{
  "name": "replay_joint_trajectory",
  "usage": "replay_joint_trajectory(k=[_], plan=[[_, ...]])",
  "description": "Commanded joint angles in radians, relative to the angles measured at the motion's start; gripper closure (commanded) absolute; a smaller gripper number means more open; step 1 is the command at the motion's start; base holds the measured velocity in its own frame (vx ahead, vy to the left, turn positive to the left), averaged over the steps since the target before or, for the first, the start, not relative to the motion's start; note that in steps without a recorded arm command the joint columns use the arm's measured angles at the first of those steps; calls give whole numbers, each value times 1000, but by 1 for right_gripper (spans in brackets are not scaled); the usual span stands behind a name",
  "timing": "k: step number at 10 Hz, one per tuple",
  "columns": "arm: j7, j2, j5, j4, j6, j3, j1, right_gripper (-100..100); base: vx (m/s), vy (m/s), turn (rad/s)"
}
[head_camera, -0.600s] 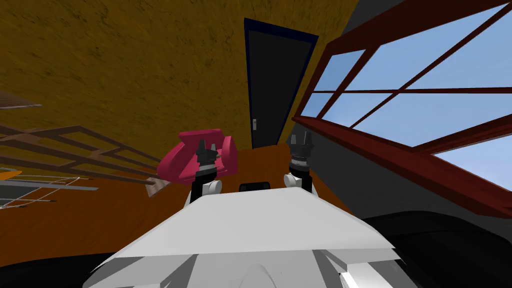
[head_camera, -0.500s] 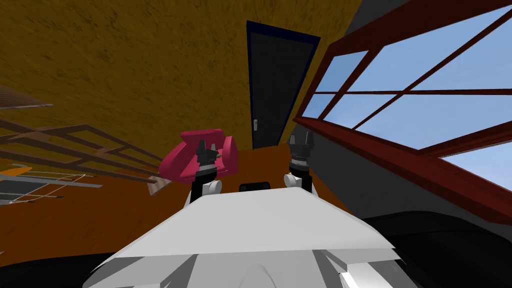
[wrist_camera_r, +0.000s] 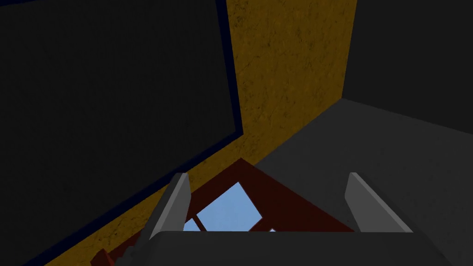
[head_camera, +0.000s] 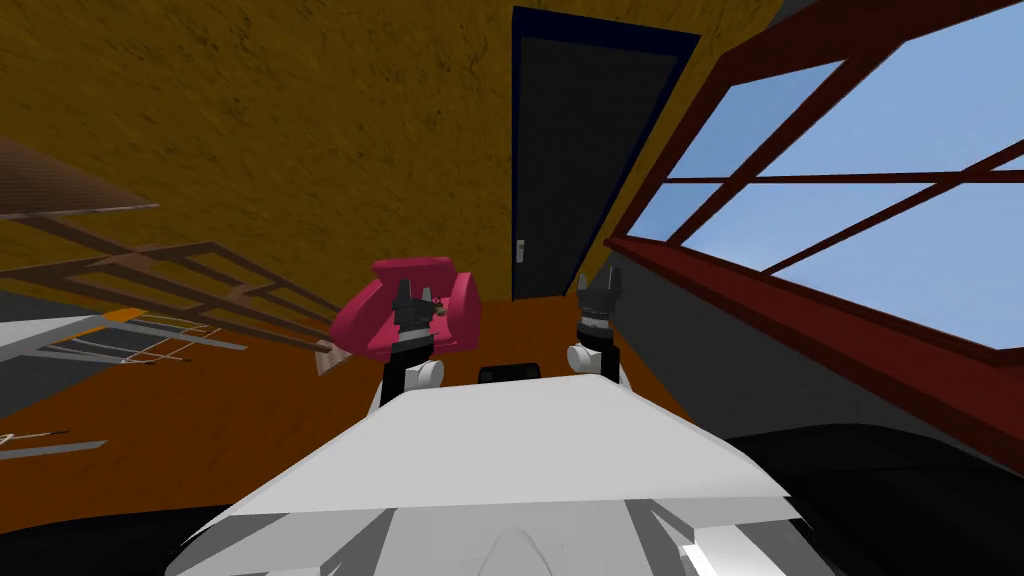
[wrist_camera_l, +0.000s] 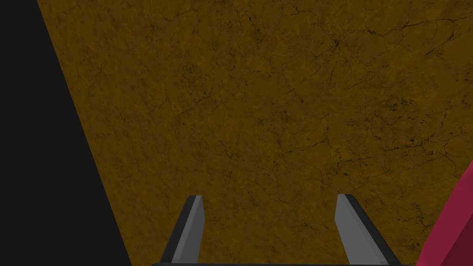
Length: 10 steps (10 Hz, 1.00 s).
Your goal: Pull the door open
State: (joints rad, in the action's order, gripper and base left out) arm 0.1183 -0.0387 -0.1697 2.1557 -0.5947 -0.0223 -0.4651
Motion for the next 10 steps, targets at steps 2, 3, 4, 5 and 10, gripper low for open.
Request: replay_joint_trajectory(k=[2, 3, 4, 5, 10], plan=[[21, -9, -45, -35, 3, 12, 16, -100, 89, -18, 154], [29, -12, -61, -49, 4, 16, 23, -100, 86, -30, 128], [38, -15, -81, -66, 5, 21, 31, -100, 94, -35, 130], [46, -18, -100, -83, 6, 26, 39, -100, 91, -38, 161], [93, -31, -203, -171, 12, 54, 84, -100, 93, -49, 171]])
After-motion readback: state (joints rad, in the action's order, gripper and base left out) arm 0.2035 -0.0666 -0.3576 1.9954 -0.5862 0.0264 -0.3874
